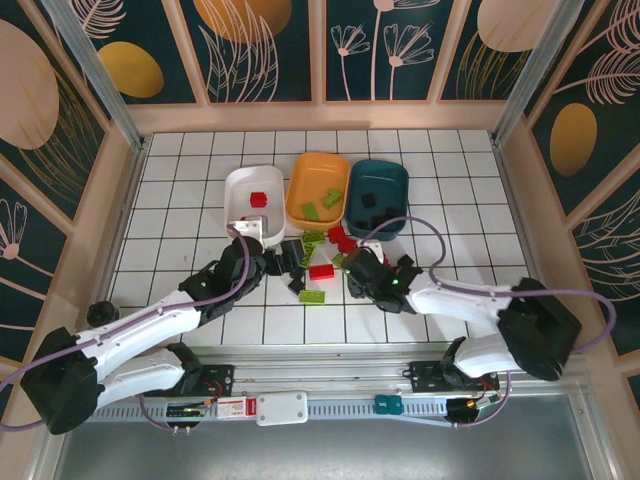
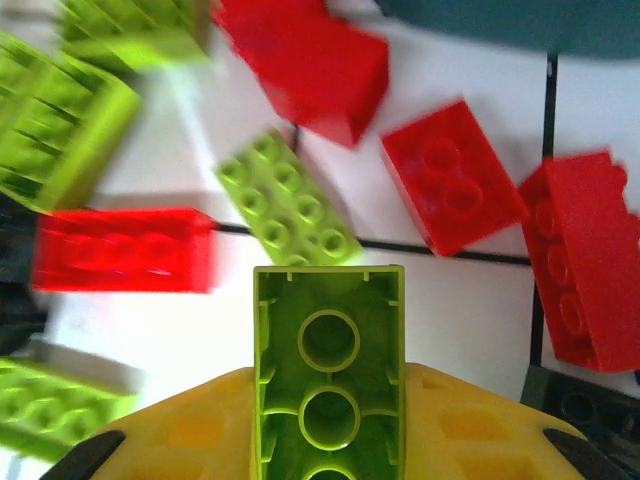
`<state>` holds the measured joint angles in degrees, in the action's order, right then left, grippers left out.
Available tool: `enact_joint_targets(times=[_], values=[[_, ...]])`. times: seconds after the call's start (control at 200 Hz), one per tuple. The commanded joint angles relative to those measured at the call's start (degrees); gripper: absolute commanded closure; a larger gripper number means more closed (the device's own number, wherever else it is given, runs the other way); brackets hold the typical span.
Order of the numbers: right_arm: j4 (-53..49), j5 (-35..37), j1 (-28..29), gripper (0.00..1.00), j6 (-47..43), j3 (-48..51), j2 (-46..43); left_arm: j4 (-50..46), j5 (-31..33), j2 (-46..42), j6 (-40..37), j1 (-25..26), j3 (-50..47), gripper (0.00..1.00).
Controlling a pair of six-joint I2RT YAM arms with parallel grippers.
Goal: Sort the legos into containers by color
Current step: Pick up the lego from the bottom-center of the table, then place the lego in the container.
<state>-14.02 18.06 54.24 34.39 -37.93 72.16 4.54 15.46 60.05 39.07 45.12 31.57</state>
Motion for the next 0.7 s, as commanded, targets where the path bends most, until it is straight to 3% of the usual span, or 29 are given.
enact_joint_targets(times=[0.0,0.225,0.505,0.696], values=[[0.3,-0.5,0.3,0.86,-3.8,-4.1,-4.1,-1.0,2.8,-1.8,1.5,0.2,-2.2,0.01],[5.0,-7.1,-5.4,0.87,-12.6,-16.4,3.4,-1.6,3.3,-3.1,4.4,0.2,-5.7,0.01],[9.3,-13.9,-13.2,0.87,-18.1,-34.9,26.0,-2.1,2.0,-6.6,6.7,0.2,-8.5,0.01],[6.1,-13.1,-15.7,0.83,-18.9,-47.1,40.6,-2.3,0.7,-8.4,7.5,0.2,-10.2,0.01]])
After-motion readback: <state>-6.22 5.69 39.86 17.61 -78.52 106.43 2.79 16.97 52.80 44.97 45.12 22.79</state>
